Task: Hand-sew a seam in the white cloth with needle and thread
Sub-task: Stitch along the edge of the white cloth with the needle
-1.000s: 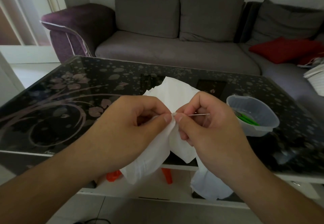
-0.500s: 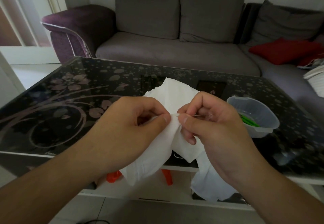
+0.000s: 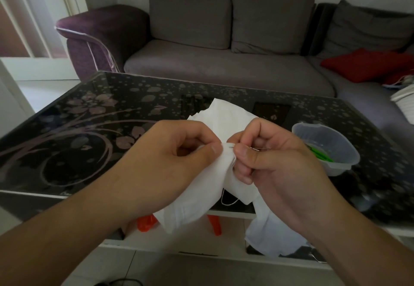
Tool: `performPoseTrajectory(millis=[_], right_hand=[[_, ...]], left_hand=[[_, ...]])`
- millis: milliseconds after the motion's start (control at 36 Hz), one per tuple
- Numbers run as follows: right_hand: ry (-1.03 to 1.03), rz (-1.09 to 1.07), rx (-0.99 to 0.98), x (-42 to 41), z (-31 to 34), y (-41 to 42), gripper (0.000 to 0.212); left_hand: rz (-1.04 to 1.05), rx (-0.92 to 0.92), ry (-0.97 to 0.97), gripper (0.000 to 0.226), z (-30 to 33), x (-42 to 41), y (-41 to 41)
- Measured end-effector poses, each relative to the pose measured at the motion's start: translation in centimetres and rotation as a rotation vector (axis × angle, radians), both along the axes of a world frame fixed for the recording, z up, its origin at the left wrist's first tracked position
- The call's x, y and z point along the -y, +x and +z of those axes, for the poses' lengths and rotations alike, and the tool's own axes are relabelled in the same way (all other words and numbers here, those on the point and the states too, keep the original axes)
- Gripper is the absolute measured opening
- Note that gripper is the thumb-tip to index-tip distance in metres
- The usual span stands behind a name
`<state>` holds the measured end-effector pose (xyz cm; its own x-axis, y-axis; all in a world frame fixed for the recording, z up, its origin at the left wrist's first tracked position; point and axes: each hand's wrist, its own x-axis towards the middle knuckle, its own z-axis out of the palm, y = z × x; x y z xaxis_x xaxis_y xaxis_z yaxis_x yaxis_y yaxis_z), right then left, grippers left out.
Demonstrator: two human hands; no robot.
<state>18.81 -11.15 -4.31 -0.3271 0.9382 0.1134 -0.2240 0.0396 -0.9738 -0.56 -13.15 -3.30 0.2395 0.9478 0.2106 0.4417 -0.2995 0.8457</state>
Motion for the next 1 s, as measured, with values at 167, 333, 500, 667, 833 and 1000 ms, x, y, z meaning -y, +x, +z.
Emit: performPoseTrajectory(millis=[167, 333, 500, 667, 833, 1000], right_hand=[[-0.016, 0.028, -0.032, -0.03, -0.13, -0.01, 0.007], [-0.035, 0.047, -0.062, -0.12, -0.03, 0.00, 0.007], [-0.060, 0.074, -0.091, -0.20, -0.22, -0.06, 0.007], [-0.087, 0.122, -0.140, -0.39, -0.39, -0.11, 0.011], [-0.100, 0.140, -0.174, -0.40, -0.58, -0.08, 0.011], [-0.108, 0.182, -0.207, -0.49, -0.98, 0.02, 0.010]], left_hand=[[-0.023, -0.008, -0.004, 0.016, 0.02, 0.09, -0.05], [-0.034, 0.012, -0.019, 0.017, 0.02, -0.09, -0.10], [-0.032, 0.022, -0.048, 0.017, -0.11, 0.01, -0.12], [-0.038, 0.079, -0.077, 0.017, -0.02, -0.04, -0.18], [-0.051, 0.121, -0.110, 0.018, 0.00, 0.00, -0.10], [-0.051, 0.154, -0.137, 0.019, -0.11, 0.01, 0.05]])
